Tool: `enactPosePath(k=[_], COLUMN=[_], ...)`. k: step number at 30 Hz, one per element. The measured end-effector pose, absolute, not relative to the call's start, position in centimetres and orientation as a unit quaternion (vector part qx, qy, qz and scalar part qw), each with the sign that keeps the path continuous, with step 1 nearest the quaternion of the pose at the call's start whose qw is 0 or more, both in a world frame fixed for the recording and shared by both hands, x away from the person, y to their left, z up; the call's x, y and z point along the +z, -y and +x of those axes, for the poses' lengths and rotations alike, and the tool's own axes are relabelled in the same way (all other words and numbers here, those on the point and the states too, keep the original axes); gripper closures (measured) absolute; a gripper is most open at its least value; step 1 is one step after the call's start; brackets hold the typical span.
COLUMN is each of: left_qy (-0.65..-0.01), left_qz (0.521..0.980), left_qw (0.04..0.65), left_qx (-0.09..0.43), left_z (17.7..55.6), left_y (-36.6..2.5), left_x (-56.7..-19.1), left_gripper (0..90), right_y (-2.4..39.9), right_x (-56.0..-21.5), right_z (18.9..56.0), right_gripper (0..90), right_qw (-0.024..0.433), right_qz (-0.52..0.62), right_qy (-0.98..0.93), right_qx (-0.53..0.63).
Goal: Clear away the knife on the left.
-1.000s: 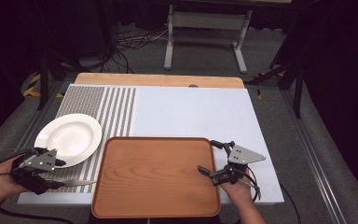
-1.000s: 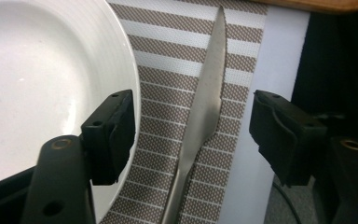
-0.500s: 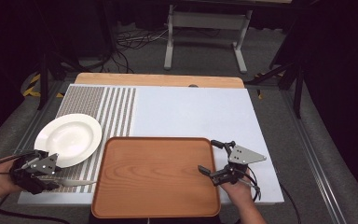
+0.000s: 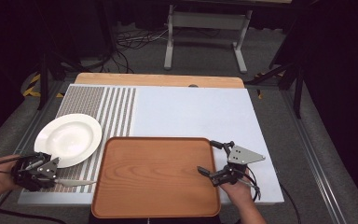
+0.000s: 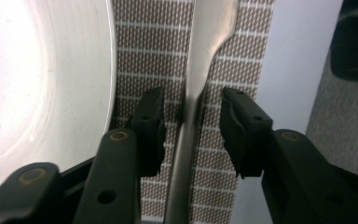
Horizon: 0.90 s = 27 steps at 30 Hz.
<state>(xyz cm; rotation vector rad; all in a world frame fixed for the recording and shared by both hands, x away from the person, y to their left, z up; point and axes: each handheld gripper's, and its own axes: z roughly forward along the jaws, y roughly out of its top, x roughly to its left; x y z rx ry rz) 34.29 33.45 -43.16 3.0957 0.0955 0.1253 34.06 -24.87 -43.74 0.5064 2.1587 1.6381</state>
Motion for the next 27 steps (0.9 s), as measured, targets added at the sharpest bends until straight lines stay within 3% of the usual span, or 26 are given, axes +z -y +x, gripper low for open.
enactPosePath(k=[8,27], left_qy=[-0.01,0.008], left_qz=[1.0,0.999], left_qw=[-0.008,-0.015], left_qx=[0.024,0.031], left_z=[34.93,34.73], left_y=[-33.56,-33.41], left_x=[-43.31,-43.34], left_gripper=[77.4,80.1], right_y=[24.87,24.97], right_x=[-43.74,-43.73], right_z=[34.09,34.14], right_gripper=[1.1,1.1], right_qw=[0.186,0.174], right_qz=[0.177,0.177], right_qy=[-0.769,-0.766], right_qx=[0.586,0.592])
